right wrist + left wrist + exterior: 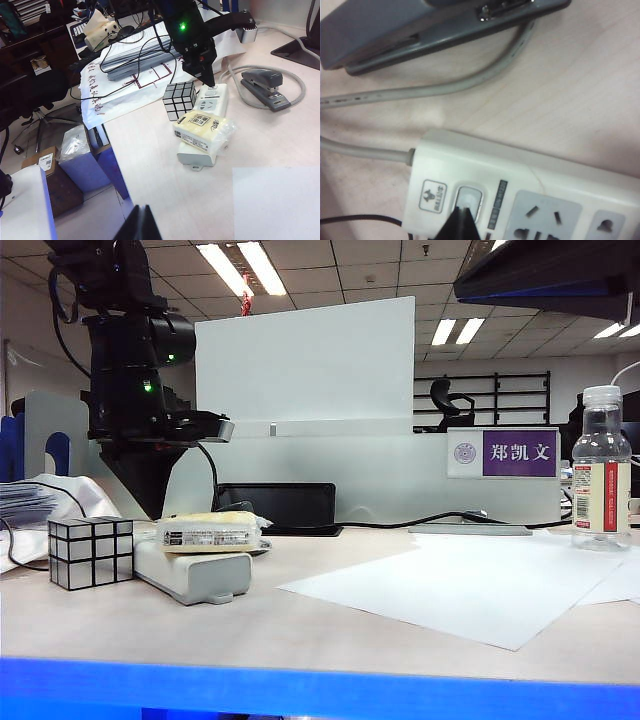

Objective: Press the button on the power strip.

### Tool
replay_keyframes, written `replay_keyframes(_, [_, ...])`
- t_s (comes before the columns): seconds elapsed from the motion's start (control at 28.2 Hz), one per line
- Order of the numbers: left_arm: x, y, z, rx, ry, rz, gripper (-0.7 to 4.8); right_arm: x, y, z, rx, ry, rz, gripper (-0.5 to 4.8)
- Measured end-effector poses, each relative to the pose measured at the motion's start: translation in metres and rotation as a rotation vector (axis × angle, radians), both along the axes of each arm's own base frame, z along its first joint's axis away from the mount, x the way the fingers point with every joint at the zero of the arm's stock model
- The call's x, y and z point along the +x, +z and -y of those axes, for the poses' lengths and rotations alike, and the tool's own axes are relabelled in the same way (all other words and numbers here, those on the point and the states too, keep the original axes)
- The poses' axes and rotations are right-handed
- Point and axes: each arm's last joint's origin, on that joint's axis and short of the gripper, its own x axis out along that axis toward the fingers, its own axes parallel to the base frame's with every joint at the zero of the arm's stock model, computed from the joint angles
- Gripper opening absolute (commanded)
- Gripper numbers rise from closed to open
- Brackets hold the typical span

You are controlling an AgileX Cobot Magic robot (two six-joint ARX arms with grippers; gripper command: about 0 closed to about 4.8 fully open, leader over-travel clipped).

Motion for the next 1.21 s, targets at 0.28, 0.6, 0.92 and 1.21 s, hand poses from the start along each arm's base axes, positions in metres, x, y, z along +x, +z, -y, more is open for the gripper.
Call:
replay_keyframes(0.28, [0.0,-0.002,0.0,0.008,-0.012,-0.015,-0.05,0.0,0.0,0.0,-0.007,0.002,0.012,0.03])
replay_keyframes(0.6, [0.0,-0.005,0.0,0.012,-0.014,-0.025,-0.05,0.0,0.0,0.0,-0.008,0.003,0.015,0.03])
replay_keyframes(0.92, [0.001,-0.015,0.001,0.021,-0.015,-0.058,-0.05,0.0,0.0,0.0,-0.009,0.002,0.018,0.03])
replay_keyframes(1.21, [0.002,-0.016,0.0,0.022,-0.013,-0.059,-0.05,0.0,0.0,0.0,-0.01,0.003,0.018,0.03])
